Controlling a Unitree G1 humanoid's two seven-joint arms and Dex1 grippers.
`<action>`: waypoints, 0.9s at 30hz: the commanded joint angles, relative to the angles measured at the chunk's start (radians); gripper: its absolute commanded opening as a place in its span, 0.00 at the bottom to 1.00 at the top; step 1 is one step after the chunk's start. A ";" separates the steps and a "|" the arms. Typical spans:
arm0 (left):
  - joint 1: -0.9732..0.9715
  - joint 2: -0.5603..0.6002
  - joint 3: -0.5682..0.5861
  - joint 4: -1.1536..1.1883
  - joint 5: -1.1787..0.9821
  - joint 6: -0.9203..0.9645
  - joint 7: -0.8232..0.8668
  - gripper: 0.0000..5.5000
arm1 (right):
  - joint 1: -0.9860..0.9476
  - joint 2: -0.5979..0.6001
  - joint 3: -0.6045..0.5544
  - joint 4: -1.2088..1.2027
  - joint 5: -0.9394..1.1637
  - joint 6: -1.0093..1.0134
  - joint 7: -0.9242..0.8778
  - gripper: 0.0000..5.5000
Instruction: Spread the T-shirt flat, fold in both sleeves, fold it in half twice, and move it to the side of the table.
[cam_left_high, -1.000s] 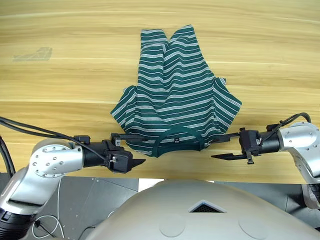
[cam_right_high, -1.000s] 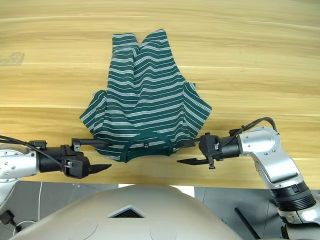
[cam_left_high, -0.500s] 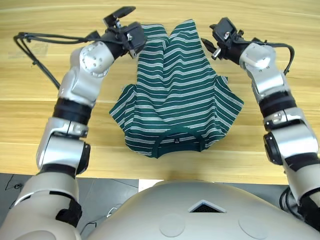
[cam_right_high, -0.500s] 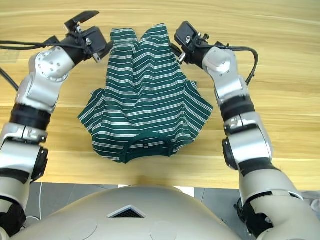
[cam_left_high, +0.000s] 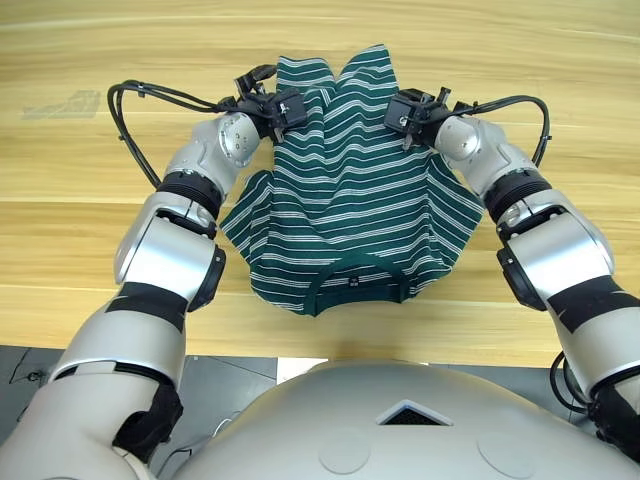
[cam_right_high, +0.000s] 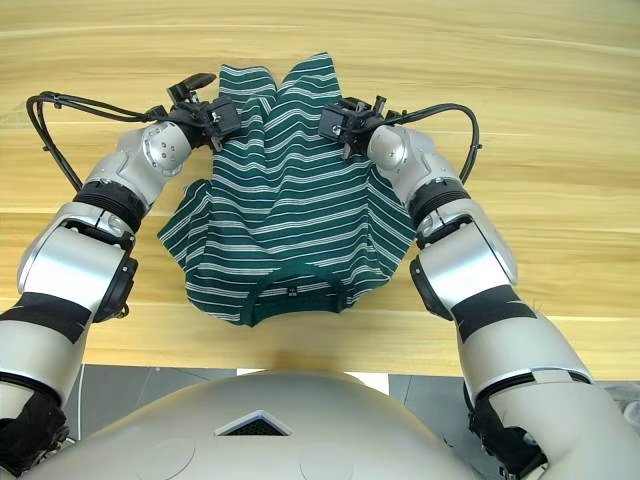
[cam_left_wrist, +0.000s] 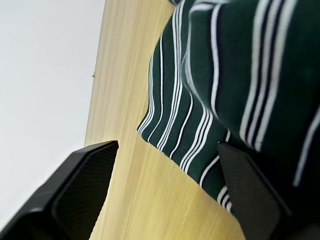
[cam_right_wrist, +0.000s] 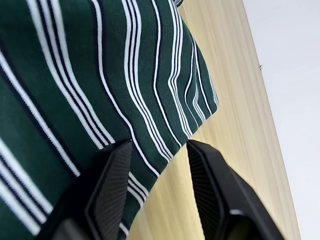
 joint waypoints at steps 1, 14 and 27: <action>0.053 0.075 -0.018 0.001 0.030 -0.035 -0.021 0.67 | 0.040 -0.111 -0.036 0.037 -0.007 0.026 -0.002 0.37; 0.061 0.080 -0.003 -0.011 0.015 -0.040 -0.019 0.67 | 0.124 -0.138 -0.138 0.006 0.042 -0.033 0.068 0.37; 0.063 0.050 0.022 -0.044 -0.010 -0.069 -0.002 0.67 | 0.137 -0.207 -0.210 -0.044 0.089 -0.077 0.015 0.37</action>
